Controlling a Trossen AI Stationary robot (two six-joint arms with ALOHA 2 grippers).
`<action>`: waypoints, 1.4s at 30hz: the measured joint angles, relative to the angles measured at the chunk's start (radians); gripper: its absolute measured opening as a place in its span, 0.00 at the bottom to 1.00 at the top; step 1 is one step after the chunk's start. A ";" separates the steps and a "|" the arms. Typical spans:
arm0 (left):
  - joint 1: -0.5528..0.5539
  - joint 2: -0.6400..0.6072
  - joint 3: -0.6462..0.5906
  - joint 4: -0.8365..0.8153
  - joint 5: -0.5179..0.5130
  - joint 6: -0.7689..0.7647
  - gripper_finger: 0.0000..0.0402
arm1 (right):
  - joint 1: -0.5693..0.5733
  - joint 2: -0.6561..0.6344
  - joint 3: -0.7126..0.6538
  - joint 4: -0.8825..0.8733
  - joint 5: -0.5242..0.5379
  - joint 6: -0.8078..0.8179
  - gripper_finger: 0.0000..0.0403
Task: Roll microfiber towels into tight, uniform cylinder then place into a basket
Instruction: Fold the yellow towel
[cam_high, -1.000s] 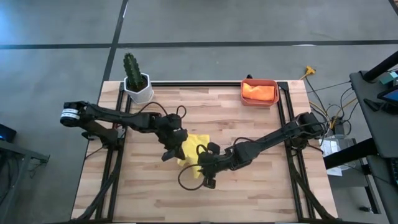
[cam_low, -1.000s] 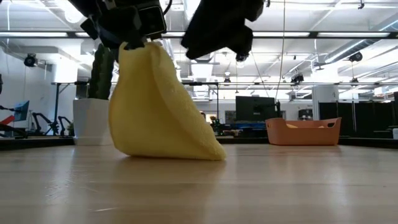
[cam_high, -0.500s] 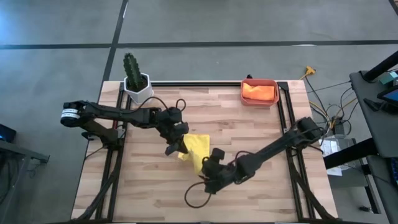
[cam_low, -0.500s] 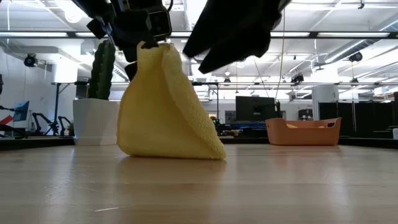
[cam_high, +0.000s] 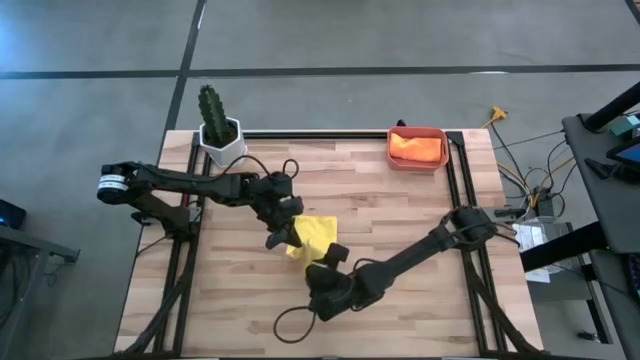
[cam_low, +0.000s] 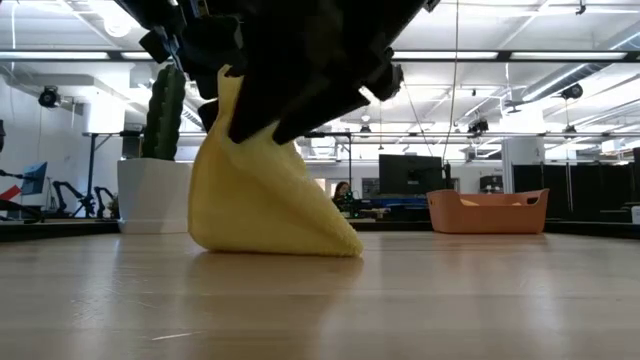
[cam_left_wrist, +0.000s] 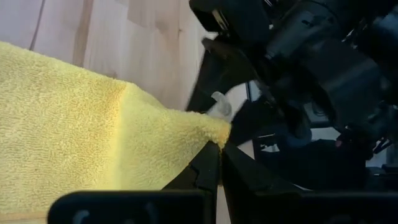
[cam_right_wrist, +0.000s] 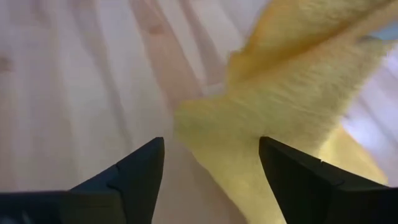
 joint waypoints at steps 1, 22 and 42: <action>0.000 0.000 0.000 0.000 0.001 0.000 0.00 | 0.000 0.011 0.025 -0.040 0.008 0.016 0.63; 0.000 0.000 0.007 0.007 -0.002 -0.025 0.00 | -0.002 0.098 0.342 -0.402 -0.102 0.851 0.56; 0.000 0.000 0.007 0.004 0.002 -0.022 0.00 | -0.108 0.103 0.411 -0.569 -0.210 0.985 0.55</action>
